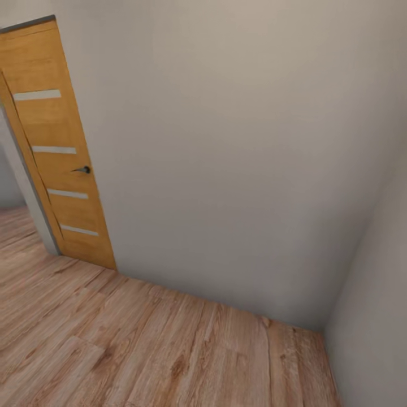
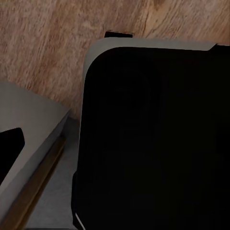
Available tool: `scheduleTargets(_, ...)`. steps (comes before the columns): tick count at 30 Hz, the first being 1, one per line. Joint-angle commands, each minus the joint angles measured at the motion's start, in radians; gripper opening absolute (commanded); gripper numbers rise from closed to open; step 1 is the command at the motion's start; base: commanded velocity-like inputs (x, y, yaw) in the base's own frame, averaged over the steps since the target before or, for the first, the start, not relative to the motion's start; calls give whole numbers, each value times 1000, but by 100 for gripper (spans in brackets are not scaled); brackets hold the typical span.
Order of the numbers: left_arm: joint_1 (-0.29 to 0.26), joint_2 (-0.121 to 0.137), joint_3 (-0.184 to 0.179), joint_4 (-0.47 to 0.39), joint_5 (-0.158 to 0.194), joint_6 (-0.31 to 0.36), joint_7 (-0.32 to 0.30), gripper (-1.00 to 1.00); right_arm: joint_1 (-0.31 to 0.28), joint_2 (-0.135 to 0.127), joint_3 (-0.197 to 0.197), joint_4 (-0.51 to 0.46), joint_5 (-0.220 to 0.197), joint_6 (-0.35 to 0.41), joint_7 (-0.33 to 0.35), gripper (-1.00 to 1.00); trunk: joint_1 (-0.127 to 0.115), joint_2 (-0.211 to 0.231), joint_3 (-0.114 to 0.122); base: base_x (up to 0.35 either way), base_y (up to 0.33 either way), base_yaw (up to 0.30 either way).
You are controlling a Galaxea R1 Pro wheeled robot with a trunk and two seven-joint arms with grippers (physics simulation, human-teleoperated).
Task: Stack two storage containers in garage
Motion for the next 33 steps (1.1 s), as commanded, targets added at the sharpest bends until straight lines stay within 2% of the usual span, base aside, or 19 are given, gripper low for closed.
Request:
scheduleTargets(1, 0, 0, 0, 0, 9, -2, 0, 100, -1, 0, 8, 3, -10, -6, 3, 100, 0, 0, -1, 0, 0, 270)
scheduleTargets(7, 0, -1, 0, 0, 9, -2, 0, 100, -1, 0, 9, 3, -12, -6, 3, 100, 0, 0, -1, 0, 0, 267)
scheduleTargets(12, 0, -2, -1, 0, 9, -1, -1, 100, -1, 0, 9, 3, -11, -6, 3, 100, 0, 0, -1, 76, 0, 58)
scheduleTargets(24, 0, 0, -1, 0, 10, -1, -1, 100, -1, 0, 9, 3, -10, -5, 3, 100, 0, 0, -1, 301, 0, 9)
scheduleTargets(33, 0, 0, 0, 0, 9, -1, -1, 100, -1, 0, 9, 3, -10, -6, 3, 100, 0, 0, -1, 322, 0, 231)
